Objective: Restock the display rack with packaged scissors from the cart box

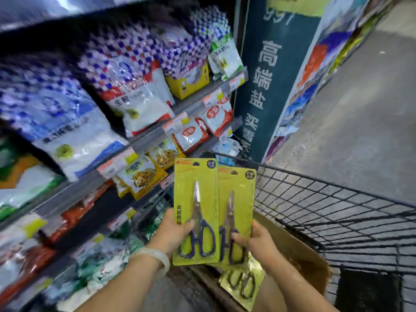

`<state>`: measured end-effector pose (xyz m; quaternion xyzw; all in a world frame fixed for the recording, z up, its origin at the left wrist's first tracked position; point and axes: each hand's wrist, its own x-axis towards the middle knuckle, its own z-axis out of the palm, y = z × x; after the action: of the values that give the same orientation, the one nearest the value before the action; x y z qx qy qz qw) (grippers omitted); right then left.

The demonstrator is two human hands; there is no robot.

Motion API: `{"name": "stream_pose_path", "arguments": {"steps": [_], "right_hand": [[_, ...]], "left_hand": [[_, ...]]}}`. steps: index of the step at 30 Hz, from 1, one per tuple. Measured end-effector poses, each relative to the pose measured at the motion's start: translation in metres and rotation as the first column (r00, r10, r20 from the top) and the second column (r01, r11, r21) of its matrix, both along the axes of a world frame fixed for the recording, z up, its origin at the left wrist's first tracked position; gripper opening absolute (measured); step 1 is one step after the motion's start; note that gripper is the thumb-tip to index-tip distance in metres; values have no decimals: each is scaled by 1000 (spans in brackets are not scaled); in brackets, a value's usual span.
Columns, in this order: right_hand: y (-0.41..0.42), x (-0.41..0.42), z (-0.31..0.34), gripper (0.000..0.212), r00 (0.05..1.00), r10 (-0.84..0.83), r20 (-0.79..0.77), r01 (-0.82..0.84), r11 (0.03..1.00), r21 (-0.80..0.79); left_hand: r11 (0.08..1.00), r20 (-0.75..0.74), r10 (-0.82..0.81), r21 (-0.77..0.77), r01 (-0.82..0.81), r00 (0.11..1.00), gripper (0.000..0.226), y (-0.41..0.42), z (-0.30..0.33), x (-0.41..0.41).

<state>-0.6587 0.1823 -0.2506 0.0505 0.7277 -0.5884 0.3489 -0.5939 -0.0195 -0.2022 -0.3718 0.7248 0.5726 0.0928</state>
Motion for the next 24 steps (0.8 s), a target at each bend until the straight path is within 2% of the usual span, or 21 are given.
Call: {"name": "stream_pose_path", "arguments": {"steps": [3, 9, 12, 16, 19, 24], "right_hand": [[-34, 15, 39, 34, 985, 144, -89, -147, 989, -28], [-111, 93, 100, 29, 910, 349, -224, -379, 919, -110], [-151, 156, 115, 32, 856, 434, -283, -479, 870, -116], [-205, 255, 121, 32, 765, 544, -344, -609, 785, -112], [-244, 340, 132, 31, 690, 643, -333, -710, 691, -137], [-297, 474, 147, 30, 536, 769, -349, -842, 518, -153]], "left_hand": [[996, -45, 89, -7, -89, 995, 48, -30, 24, 42], [955, -195, 286, -19, -295, 938, 21, -87, 69, 174], [916, -256, 369, -63, -397, 893, 17, -107, 88, 265], [859, -301, 479, -35, -512, 824, 23, -122, 111, 395], [776, -349, 578, -44, -629, 738, 30, -132, 120, 489], [592, -359, 733, -79, -802, 577, 18, -134, 130, 635]]}}
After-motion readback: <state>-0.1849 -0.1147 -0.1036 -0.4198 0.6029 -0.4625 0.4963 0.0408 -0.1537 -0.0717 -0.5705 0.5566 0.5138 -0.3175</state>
